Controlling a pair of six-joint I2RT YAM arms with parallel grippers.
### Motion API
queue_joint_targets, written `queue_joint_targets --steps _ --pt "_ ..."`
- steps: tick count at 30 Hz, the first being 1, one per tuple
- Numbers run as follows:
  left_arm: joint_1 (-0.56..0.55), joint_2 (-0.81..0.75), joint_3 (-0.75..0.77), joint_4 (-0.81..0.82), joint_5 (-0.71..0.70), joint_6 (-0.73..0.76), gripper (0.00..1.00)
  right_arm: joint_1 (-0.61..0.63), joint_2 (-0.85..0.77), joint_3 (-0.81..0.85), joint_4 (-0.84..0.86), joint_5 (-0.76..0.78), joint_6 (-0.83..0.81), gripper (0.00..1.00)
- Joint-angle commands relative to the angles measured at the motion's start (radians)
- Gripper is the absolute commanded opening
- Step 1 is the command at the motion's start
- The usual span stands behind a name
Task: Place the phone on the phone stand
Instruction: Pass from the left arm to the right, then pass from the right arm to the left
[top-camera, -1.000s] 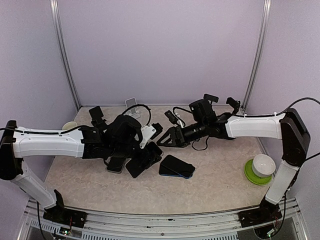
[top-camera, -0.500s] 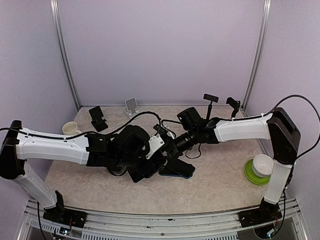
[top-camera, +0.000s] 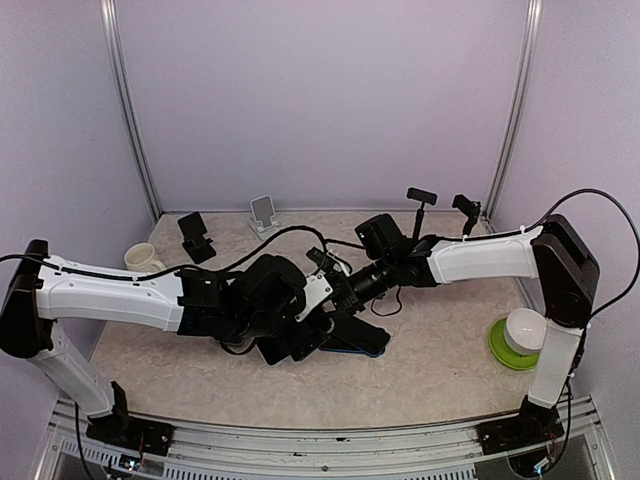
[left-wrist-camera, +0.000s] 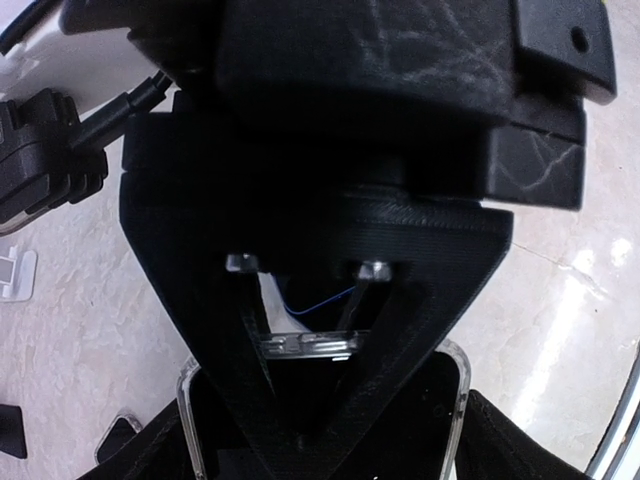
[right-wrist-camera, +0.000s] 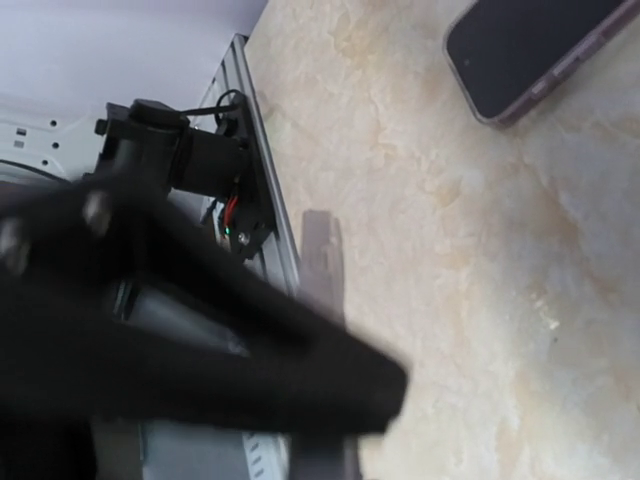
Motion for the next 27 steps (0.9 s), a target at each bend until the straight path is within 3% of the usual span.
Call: queue_joint_targets --steps 1,8,15,27 --pt "-0.002 -0.026 0.051 0.031 -0.014 -0.017 0.98 0.002 -0.01 -0.008 0.058 -0.035 -0.02 0.0" --pt "0.049 -0.114 0.048 0.018 0.085 -0.12 0.99 -0.032 -0.085 -0.038 0.086 0.051 -0.092 0.0" --pt "0.225 -0.197 0.02 0.041 0.278 -0.313 0.99 -0.04 -0.232 -0.086 0.094 0.296 -0.274 0.0" --pt "0.419 -0.255 -0.04 0.2 0.597 -0.66 0.99 -0.039 -0.532 -0.344 0.425 0.604 -0.416 0.0"
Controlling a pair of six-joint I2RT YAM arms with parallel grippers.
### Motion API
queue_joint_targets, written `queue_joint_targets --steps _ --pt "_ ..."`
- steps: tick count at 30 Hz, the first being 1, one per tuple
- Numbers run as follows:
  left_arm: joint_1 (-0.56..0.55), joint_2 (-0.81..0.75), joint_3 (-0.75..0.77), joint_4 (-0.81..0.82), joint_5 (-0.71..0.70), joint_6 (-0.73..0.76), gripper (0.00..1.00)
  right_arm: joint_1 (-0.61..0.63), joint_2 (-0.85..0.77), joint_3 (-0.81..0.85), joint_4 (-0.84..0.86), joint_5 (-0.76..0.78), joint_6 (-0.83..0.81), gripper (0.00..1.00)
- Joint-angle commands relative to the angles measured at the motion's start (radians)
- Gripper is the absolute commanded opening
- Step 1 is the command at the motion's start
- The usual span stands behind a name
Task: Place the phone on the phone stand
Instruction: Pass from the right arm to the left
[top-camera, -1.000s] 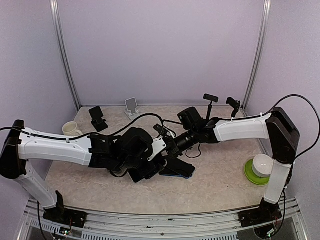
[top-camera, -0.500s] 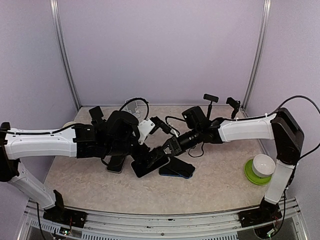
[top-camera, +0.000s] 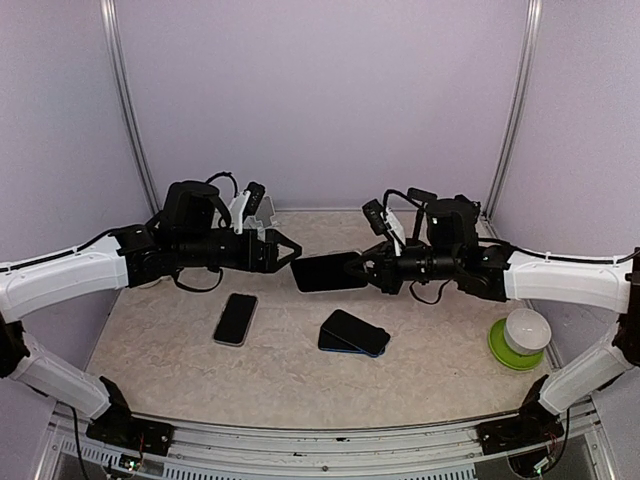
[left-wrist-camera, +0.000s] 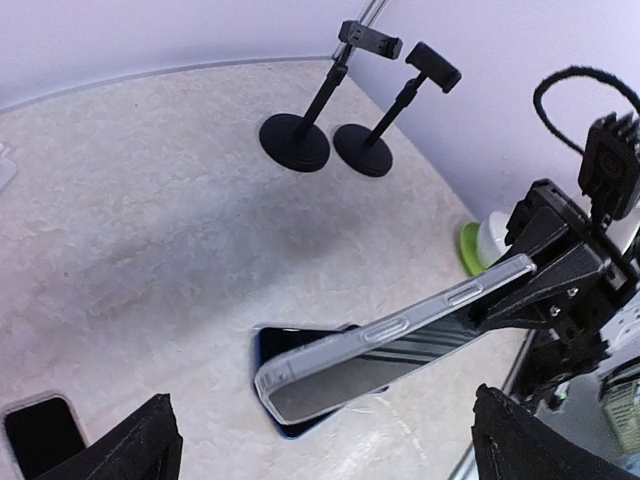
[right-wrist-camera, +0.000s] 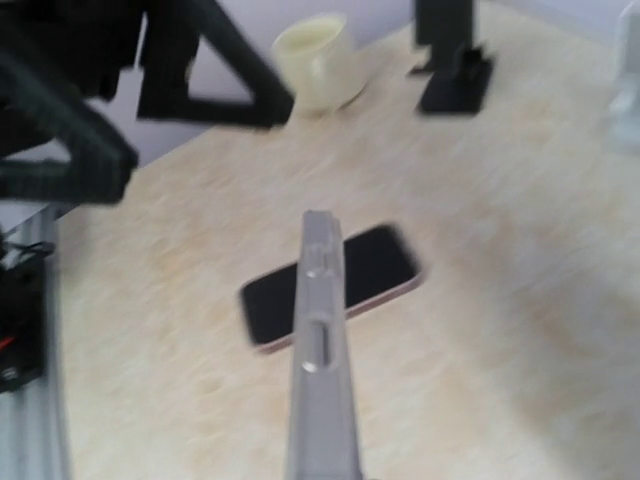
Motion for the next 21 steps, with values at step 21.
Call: queue_joint_targets --steps 21 --pt "0.125 0.09 -0.216 0.832 0.445 -0.819 0.99 0.135 -0.257 -0.343 0.733 0.296 -0.502 0.0"
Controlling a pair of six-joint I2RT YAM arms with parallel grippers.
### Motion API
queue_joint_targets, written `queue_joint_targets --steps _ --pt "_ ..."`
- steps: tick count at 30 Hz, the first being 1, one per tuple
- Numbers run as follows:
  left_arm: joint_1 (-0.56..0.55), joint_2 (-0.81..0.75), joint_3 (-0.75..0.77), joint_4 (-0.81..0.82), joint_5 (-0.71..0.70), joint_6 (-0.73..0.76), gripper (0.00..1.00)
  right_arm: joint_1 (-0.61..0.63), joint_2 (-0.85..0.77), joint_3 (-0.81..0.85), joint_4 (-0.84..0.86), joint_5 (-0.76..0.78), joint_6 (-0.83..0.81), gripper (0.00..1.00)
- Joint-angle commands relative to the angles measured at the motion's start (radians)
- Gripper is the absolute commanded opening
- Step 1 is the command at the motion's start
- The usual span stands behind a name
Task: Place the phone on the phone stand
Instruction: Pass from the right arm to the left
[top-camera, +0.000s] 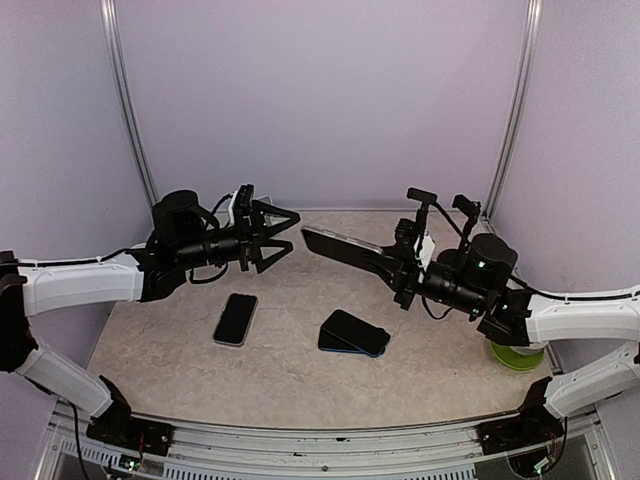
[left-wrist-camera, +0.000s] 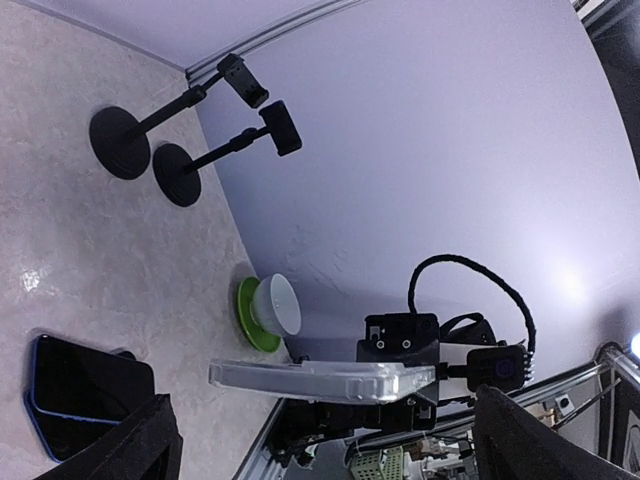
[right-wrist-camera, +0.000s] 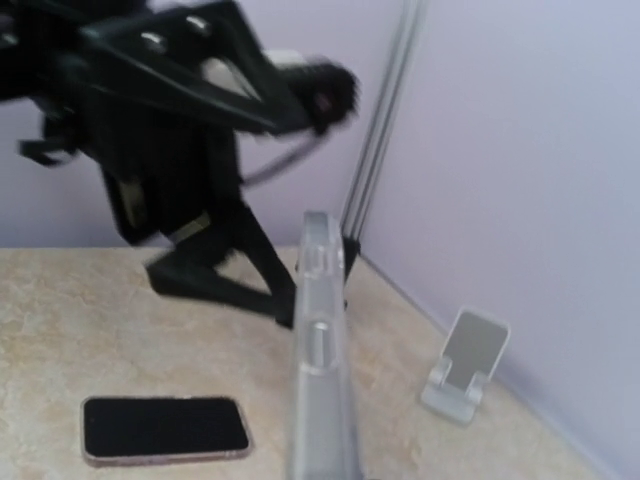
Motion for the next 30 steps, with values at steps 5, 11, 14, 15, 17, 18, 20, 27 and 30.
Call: queue_joint_targets --steps 5,11,14,15,17,18,20,27,30 --pt "-0.001 0.089 -0.037 0.293 0.089 -0.189 0.99 0.037 -0.043 -0.054 0.295 -0.008 -0.122 0.0" --pt "-0.016 0.123 -0.039 0.398 0.099 -0.224 0.99 0.038 -0.021 -0.046 0.295 -0.011 -0.113 0.0" --pt "-0.02 0.135 -0.036 0.425 0.101 -0.23 0.99 0.038 -0.014 -0.043 0.301 -0.019 -0.105 0.0" --pt "-0.021 0.139 -0.034 0.433 0.103 -0.233 0.99 0.038 -0.012 -0.044 0.305 -0.022 -0.1 0.0" --pt "-0.024 0.142 -0.035 0.444 0.102 -0.234 0.99 0.038 -0.007 -0.041 0.306 -0.023 -0.093 0.0" --pt "-0.026 0.143 -0.035 0.451 0.102 -0.235 0.99 0.039 -0.004 -0.038 0.303 -0.022 -0.091 0.0" --pt "-0.027 0.144 -0.04 0.478 0.102 -0.244 0.99 0.039 0.003 -0.038 0.299 -0.011 -0.089 0.0" --pt "-0.04 0.14 -0.043 0.498 0.097 -0.255 0.99 0.038 0.013 -0.053 0.307 0.001 -0.084 0.0" --pt "-0.047 0.143 -0.042 0.498 0.097 -0.251 0.99 0.039 0.02 -0.047 0.298 -0.008 -0.079 0.0"
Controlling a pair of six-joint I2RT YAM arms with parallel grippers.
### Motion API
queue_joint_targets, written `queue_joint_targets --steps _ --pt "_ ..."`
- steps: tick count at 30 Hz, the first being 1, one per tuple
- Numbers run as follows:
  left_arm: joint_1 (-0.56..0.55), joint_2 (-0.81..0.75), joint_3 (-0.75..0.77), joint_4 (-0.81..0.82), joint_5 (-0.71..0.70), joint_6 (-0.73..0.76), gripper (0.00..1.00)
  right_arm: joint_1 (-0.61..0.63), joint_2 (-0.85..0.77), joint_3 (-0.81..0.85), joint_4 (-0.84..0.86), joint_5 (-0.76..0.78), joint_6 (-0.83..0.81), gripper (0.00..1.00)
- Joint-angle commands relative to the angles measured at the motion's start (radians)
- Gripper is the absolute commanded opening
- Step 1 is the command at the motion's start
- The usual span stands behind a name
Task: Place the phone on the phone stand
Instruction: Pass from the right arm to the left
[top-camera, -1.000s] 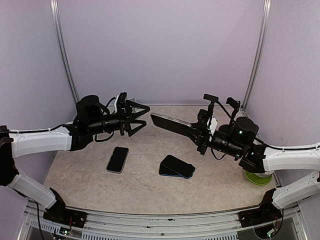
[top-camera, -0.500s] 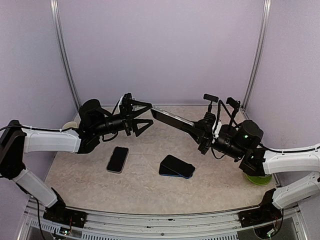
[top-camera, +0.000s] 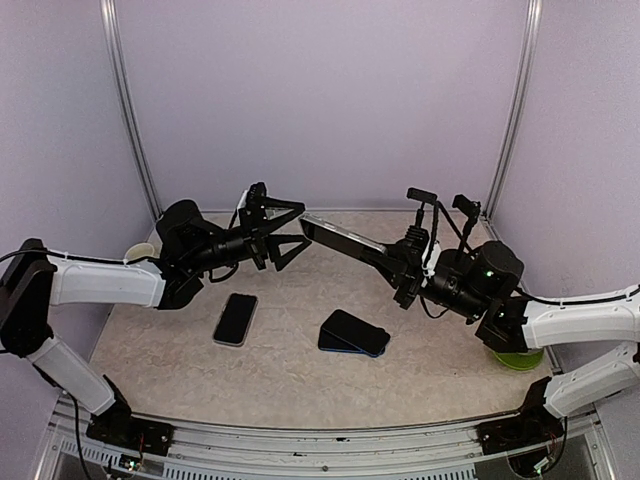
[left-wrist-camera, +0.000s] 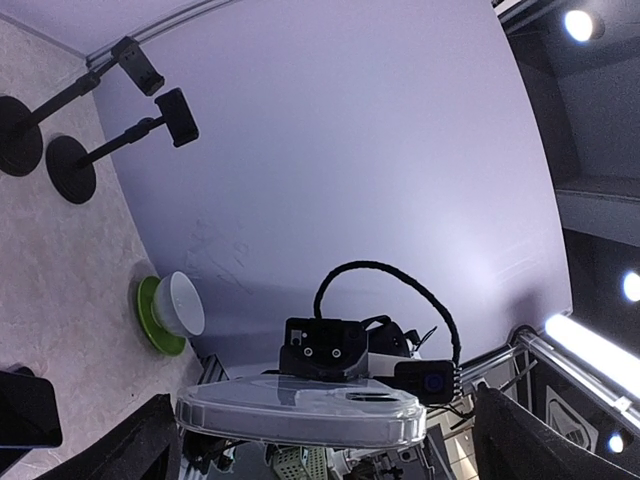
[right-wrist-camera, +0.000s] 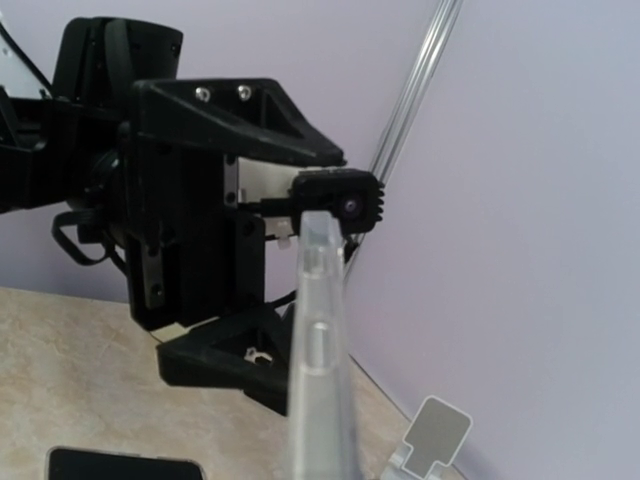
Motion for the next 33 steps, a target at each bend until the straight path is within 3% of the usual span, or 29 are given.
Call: queue_joint_targets --steps 1,10,20,30,33 --pt "-0.016 0.008 -0.005 0.042 0.012 0.002 0.99 0.013 0.007 0.011 0.082 0.0 0.018 0.0" --pt "-0.021 0.011 -0.008 0.043 0.008 0.01 0.92 0.015 0.022 0.021 0.062 0.002 0.022 0.0" --pt "-0.019 0.001 -0.002 -0.038 -0.016 0.072 0.95 0.023 0.035 0.046 0.034 -0.013 0.033 0.0" --pt "-0.024 -0.038 0.002 -0.1 -0.038 0.136 0.85 0.029 0.048 0.055 0.028 0.01 0.034 0.0" --pt "-0.024 -0.045 0.002 -0.104 -0.04 0.143 0.74 0.029 0.057 0.066 0.014 0.016 0.034 0.0"
